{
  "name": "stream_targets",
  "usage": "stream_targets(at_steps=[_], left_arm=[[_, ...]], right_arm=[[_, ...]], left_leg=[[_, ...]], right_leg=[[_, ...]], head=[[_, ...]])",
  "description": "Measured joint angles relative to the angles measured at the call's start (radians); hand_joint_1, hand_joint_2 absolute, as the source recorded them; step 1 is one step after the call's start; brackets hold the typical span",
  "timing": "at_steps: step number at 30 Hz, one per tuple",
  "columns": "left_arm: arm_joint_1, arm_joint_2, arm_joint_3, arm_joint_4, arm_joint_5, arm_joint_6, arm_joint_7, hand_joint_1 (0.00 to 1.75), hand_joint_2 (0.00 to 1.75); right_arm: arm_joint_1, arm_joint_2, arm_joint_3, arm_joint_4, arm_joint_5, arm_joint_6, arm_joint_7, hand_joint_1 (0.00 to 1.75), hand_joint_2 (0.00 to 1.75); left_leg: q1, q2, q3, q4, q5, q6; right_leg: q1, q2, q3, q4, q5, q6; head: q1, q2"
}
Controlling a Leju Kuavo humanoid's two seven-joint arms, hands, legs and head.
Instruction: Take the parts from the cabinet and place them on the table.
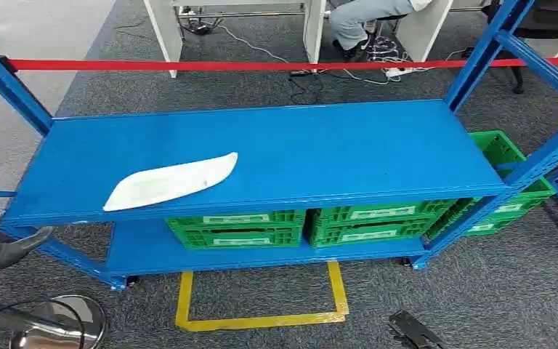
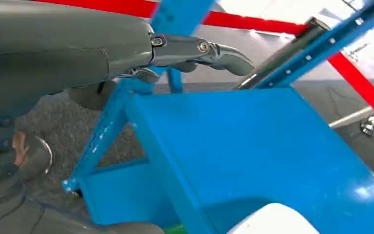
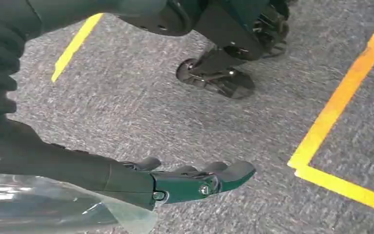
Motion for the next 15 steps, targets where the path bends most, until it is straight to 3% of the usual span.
stream_targets(at_steps=[6, 15], left_arm=[[-0.130, 0.012, -0.106, 0.074, -0.035, -0.075, 0.016, 0.00, 1.75], [-0.227, 0.010, -0.242, 0.128, -0.090, -0.173, 0.035, 0.00, 1.75]], right_arm=[[-0.010, 0.024, -0.044, 0.036, 0.045, 0.035, 0.006, 0.00, 1.75], [-0.015, 0.059, -0.106, 0.083, 0.116, 0.083, 0.016, 0.00, 1.75]], left_leg=[[0.000, 0.000, -0.001, 0.000, 0.000, 0.000], [0.000, 0.000, -0.002, 0.001, 0.000, 0.000]], right_leg=[[0.000, 0.001, 0.000, 0.000, 0.001, 0.000], [0.000, 0.001, -0.002, 0.000, 0.001, 0.000]], head=[[0.000, 0.000], [0.000, 0.000]])
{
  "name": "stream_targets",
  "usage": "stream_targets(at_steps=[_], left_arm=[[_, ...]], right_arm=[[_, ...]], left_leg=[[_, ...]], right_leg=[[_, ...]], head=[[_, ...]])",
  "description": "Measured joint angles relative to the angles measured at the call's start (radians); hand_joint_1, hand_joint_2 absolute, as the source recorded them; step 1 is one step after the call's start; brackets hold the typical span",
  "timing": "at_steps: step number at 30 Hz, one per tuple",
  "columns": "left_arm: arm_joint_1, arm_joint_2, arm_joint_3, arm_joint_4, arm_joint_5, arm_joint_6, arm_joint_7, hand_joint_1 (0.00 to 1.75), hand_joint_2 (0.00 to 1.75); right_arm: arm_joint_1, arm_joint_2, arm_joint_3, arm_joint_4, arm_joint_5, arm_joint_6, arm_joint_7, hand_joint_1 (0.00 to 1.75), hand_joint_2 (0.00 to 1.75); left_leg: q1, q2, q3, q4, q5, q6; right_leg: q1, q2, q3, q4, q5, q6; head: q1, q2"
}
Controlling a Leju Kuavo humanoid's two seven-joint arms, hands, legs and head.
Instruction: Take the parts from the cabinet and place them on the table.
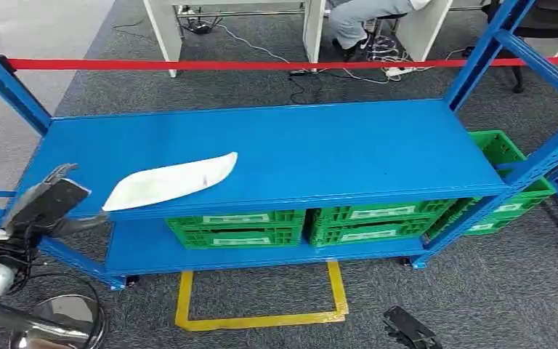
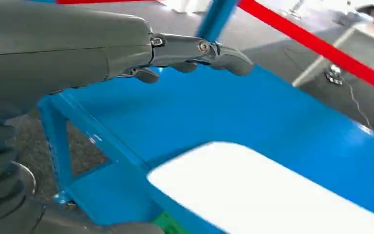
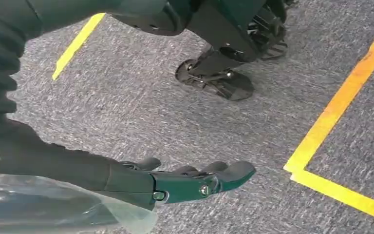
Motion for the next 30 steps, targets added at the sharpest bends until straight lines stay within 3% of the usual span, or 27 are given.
stream_targets(at_steps=[11, 19, 30], left_arm=[[-0.042, 0.002, -0.099, 0.051, -0.076, -0.085, 0.071, 0.00, 1.75], [-0.065, 0.000, -0.145, 0.079, -0.166, -0.089, 0.103, 0.00, 1.75], [-0.123, -0.023, -0.177, 0.125, -0.242, -0.107, 0.104, 0.00, 1.75]], right_arm=[[0.001, 0.021, -0.064, 0.018, 0.074, 0.025, 0.037, 0.00, 1.75], [0.005, 0.032, -0.103, 0.016, 0.121, 0.036, 0.060, 0.00, 1.75], [0.009, 0.048, -0.154, 0.016, 0.194, 0.077, 0.073, 0.00, 1.75]], left_leg=[[0.000, 0.000, 0.000, 0.000, 0.000, 0.000], [0.000, 0.000, -0.001, 0.000, 0.000, 0.000], [0.000, 0.000, -0.001, 0.000, 0.001, 0.001]], right_leg=[[0.000, 0.000, -0.001, 0.000, 0.000, 0.000], [0.000, 0.000, -0.001, 0.000, 0.000, 0.000], [0.000, 0.000, -0.001, 0.000, 0.000, 0.000]], head=[[0.000, 0.000], [0.000, 0.000], [0.000, 0.000]])
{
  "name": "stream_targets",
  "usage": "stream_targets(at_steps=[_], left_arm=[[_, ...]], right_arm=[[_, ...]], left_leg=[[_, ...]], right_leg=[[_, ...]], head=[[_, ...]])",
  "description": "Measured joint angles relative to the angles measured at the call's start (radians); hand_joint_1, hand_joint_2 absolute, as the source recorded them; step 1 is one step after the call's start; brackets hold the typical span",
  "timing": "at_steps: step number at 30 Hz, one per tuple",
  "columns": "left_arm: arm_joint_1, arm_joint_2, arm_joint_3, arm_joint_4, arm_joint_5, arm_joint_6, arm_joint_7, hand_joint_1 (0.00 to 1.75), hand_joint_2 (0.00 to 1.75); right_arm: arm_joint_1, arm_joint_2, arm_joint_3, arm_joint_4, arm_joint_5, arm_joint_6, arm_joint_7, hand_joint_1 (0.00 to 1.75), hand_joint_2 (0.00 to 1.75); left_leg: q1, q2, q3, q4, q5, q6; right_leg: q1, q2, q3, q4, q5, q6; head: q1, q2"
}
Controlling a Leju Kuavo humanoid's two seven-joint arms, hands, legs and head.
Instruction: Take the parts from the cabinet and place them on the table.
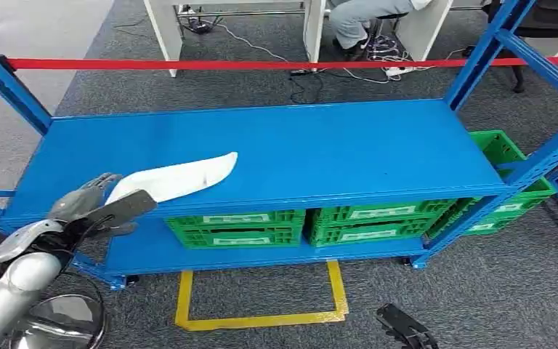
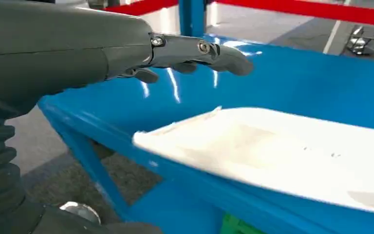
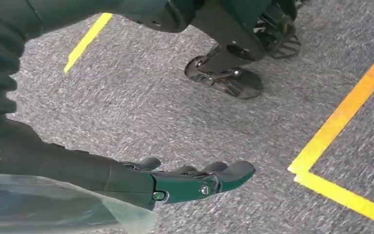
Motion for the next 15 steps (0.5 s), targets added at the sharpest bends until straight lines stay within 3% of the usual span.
stream_targets(at_steps=[15], left_arm=[[-0.074, -0.052, -0.051, 0.119, -0.092, -0.021, -0.024, 0.00, 1.75]], right_arm=[[-0.001, 0.034, -0.106, 0.005, 0.109, 0.063, 0.009, 0.00, 1.75]], left_leg=[[0.000, 0.000, 0.000, 0.000, 0.000, 0.000]], right_leg=[[0.000, 0.000, 0.000, 0.000, 0.000, 0.000]], head=[[0.000, 0.000]])
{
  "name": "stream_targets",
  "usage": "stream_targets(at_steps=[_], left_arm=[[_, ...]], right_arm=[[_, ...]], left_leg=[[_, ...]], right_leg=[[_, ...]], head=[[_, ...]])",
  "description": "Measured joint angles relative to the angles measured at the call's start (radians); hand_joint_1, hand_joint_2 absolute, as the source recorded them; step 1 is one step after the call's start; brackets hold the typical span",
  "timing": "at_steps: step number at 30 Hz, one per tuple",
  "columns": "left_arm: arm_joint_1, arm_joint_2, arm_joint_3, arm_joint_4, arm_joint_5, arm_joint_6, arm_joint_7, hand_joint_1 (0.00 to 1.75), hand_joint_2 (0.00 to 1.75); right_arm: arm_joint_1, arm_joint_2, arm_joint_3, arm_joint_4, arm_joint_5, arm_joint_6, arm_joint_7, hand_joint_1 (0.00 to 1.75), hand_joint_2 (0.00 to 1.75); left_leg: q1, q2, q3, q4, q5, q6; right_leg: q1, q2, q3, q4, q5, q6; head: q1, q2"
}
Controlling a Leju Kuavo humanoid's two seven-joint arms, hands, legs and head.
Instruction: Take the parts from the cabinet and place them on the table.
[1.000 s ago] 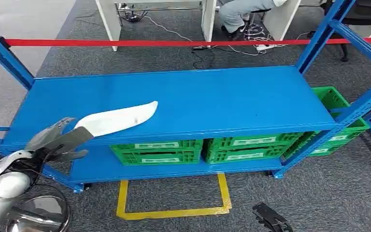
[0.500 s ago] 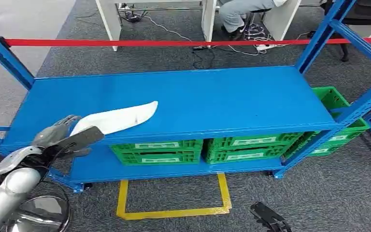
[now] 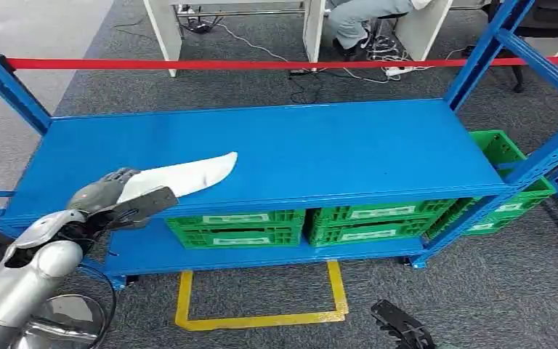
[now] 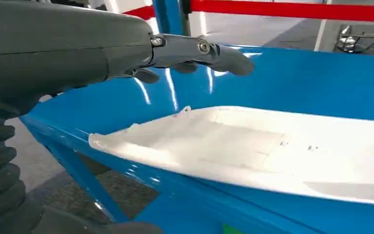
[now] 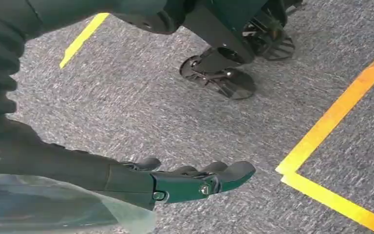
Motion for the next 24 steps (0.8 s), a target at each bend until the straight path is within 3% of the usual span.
stream_targets(at_steps=[9, 24], left_arm=[[0.001, -0.006, -0.019, 0.061, -0.028, -0.011, -0.011, 0.00, 1.75], [-0.002, 0.003, -0.023, 0.103, -0.202, 0.092, -0.032, 0.00, 1.75]], right_arm=[[0.003, 0.015, -0.055, 0.001, 0.058, 0.028, 0.015, 0.00, 1.75], [0.031, 0.033, -0.109, -0.011, 0.082, 0.045, 0.029, 0.00, 1.75]], left_leg=[[0.000, 0.000, 0.000, 0.000, 0.000, 0.000], [0.000, 0.000, -0.001, 0.000, 0.000, 0.000]], right_leg=[[0.000, 0.000, 0.000, 0.000, 0.000, 0.000], [0.000, 0.000, 0.000, 0.000, 0.000, 0.000]], head=[[0.000, 0.000], [0.000, 0.000]])
